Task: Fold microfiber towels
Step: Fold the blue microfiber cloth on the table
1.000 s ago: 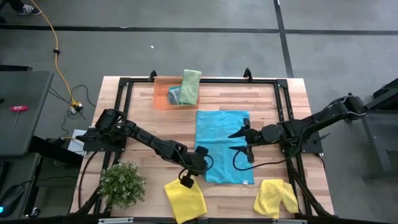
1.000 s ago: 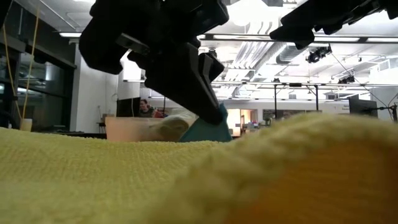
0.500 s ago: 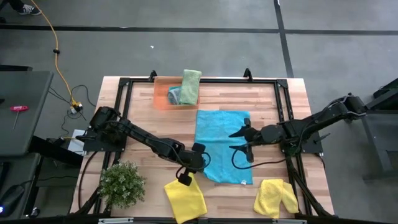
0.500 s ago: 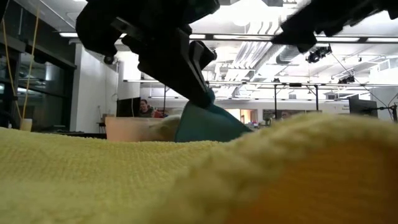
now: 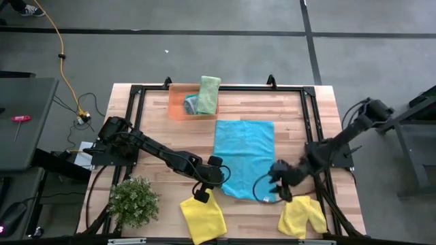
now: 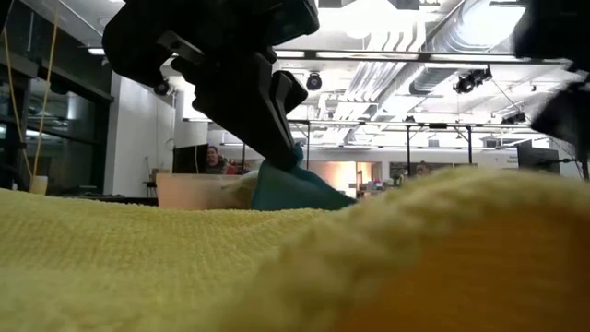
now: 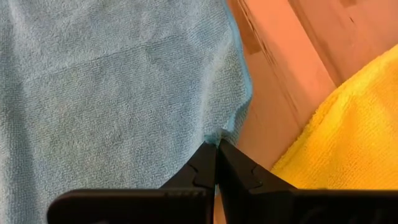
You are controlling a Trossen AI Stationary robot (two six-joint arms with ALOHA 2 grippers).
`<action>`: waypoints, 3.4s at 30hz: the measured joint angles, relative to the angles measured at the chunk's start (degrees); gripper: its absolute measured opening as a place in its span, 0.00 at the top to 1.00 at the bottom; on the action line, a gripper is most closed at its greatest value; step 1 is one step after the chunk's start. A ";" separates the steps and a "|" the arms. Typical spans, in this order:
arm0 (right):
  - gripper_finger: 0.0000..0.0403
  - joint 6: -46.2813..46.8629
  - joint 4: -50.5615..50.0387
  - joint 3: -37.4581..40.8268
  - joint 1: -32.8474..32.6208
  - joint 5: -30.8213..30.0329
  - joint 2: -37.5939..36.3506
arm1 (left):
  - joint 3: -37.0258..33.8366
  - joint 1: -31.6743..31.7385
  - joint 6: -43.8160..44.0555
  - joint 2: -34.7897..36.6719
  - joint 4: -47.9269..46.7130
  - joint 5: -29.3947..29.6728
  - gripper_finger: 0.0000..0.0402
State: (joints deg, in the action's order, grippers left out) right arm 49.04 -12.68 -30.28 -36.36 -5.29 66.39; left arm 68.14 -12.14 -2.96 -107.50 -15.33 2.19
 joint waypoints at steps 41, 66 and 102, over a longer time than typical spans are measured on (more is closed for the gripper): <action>0.97 -1.52 -29.33 -28.68 -13.26 -5.63 37.07 | 0.00 -0.01 1.06 0.02 1.03 0.01 1.00; 1.00 -2.60 -36.88 -28.48 -13.02 -21.04 10.79 | 0.02 -4.84 11.92 9.35 0.21 8.97 1.00; 1.00 -10.00 -40.83 -13.31 25.26 -33.46 8.31 | -10.38 15.60 20.90 7.50 12.33 33.80 1.00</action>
State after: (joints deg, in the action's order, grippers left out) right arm 39.04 -53.51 -43.59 -11.10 -38.75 74.70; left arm 57.76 3.46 17.93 -100.00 -3.00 35.99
